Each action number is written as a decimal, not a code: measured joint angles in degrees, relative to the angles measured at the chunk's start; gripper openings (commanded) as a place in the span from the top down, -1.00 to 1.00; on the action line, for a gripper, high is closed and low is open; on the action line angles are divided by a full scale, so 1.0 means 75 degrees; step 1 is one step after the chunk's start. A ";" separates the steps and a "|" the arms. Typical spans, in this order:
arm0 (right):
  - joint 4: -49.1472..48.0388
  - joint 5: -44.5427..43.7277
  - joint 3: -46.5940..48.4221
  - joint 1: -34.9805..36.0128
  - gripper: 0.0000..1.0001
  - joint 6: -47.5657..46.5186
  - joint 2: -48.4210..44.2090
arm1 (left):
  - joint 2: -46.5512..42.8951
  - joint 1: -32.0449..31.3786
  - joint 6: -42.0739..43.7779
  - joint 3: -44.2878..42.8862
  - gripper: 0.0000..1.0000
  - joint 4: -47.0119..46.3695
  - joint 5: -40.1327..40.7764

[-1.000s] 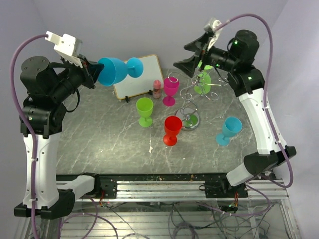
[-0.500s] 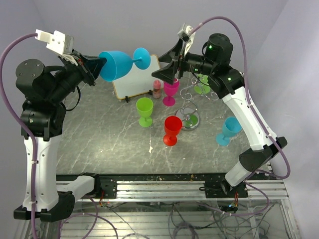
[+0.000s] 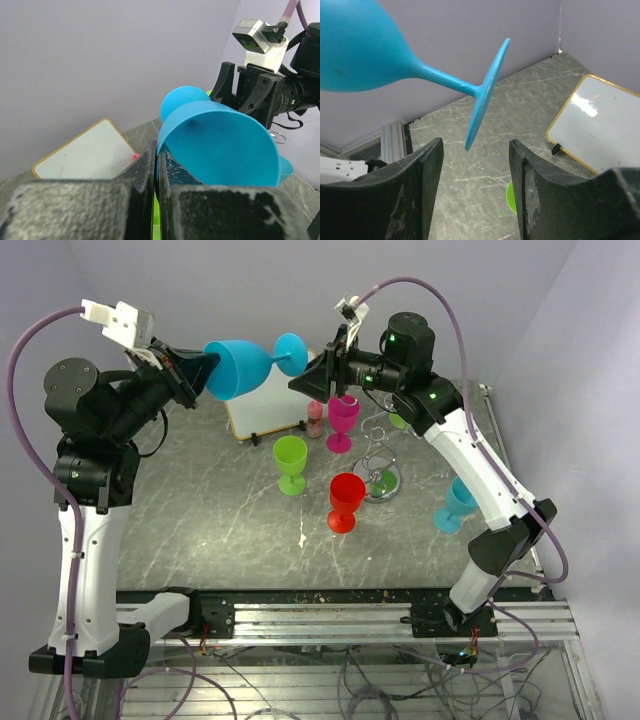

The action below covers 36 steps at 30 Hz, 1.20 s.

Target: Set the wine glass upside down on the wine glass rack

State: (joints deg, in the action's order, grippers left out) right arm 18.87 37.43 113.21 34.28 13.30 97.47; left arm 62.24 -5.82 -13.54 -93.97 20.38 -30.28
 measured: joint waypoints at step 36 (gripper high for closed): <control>0.0213 -0.1428 0.0551 0.0009 1.00 -0.0131 0.0385 | -0.0271 -0.0006 0.0187 0.0772 -0.21 -0.0216 -0.0143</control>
State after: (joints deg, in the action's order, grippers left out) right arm 20.47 26.72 117.34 34.35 12.32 100.36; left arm 60.20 -5.87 -12.14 -88.18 18.76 -31.35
